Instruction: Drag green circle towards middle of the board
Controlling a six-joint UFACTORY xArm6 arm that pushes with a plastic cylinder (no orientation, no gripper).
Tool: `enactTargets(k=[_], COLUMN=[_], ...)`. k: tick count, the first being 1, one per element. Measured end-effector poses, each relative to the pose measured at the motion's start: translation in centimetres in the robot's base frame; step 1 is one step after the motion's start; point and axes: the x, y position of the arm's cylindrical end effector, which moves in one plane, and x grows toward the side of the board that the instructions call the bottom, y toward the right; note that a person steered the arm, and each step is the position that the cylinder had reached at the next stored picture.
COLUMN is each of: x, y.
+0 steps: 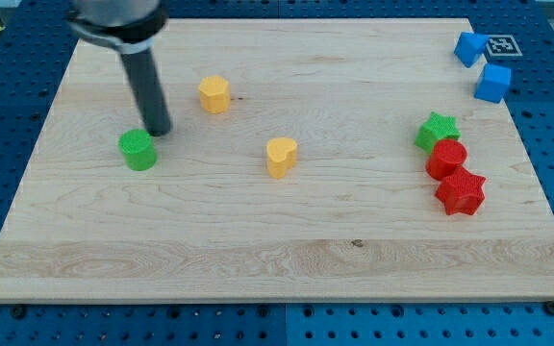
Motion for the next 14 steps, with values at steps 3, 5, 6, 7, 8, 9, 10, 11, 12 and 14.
enactTargets(k=[3,5,6,7,8,9,10,11,12,14], x=[4.7,6.4,4.9,4.9,5.2,6.7,5.8,4.1,3.0,3.0], y=[-4.2,0.7,3.4,3.9,4.0,2.8,-0.8,-2.2,-1.5,1.8])
